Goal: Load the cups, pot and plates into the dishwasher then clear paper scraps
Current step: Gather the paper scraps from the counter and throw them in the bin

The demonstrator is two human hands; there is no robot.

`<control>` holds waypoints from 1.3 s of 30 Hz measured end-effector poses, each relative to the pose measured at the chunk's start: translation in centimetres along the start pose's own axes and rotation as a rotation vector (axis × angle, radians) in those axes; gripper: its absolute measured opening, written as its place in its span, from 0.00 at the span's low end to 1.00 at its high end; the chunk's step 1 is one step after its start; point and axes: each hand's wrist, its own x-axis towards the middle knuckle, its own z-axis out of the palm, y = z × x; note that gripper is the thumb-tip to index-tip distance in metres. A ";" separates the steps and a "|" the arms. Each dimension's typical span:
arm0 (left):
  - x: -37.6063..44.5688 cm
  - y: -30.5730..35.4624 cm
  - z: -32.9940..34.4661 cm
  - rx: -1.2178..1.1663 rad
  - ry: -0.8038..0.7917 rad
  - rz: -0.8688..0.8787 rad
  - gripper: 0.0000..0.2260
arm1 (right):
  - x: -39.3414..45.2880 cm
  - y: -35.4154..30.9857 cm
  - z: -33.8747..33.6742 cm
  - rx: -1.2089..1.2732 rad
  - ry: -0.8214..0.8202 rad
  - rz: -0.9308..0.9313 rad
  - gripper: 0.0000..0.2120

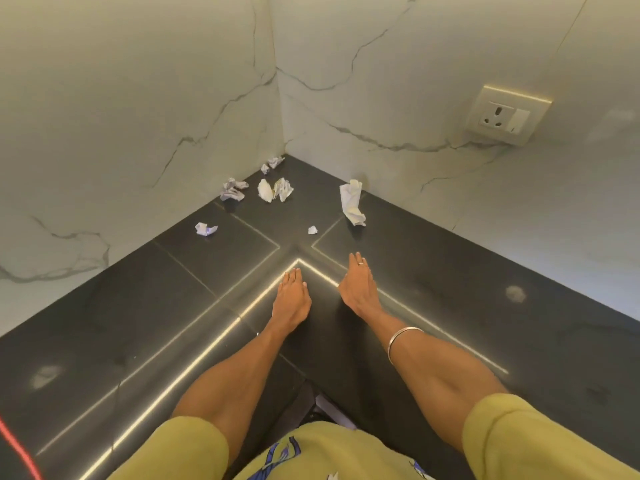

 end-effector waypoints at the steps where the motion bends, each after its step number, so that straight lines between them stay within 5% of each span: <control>1: 0.8 0.0 0.0 -0.012 0.002 -0.001 0.23 | 0.6 -0.1 -0.3 0.016 -0.002 0.024 0.32; 20: 14.2 -0.5 0.9 -0.215 0.088 0.156 0.23 | 12.7 1.5 1.7 0.422 0.181 0.350 0.36; 25: 17.7 -0.4 0.9 -0.164 0.093 0.186 0.21 | 15.4 1.6 1.9 0.321 0.194 0.358 0.42; 28: 17.6 -0.3 0.9 -0.222 0.224 0.238 0.11 | 16.7 1.2 2.1 0.238 0.202 0.378 0.43; 36: 15.8 0.1 0.8 -0.387 0.443 0.121 0.10 | 17.5 1.2 2.7 0.201 0.181 0.380 0.20; 39: 14.7 1.1 1.0 -0.623 0.477 -0.122 0.14 | 17.2 1.4 2.6 0.256 0.210 0.372 0.13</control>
